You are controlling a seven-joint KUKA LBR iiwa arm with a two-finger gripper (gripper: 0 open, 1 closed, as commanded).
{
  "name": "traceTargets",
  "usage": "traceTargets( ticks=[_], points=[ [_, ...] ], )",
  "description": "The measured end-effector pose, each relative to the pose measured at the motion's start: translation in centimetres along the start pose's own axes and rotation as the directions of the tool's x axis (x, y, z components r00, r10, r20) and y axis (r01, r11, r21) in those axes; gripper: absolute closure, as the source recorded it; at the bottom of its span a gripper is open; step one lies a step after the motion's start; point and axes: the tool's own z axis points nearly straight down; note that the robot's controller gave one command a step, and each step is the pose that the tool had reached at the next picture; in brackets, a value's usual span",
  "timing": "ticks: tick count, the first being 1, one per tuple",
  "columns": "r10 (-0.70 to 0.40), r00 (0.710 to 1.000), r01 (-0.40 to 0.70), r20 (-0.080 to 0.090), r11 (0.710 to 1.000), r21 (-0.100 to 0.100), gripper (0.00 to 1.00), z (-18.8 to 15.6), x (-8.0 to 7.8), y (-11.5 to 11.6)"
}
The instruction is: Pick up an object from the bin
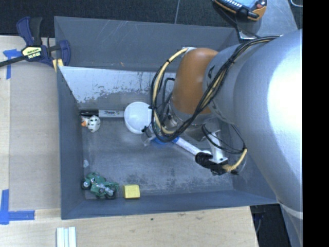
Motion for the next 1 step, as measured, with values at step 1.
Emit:
traceTargets(
  ticks=[1],
  points=[
    [-0.182,0.983,0.182,0.0,0.983,0.002,0.0,5.42,4.3,-2.19]
  ],
)
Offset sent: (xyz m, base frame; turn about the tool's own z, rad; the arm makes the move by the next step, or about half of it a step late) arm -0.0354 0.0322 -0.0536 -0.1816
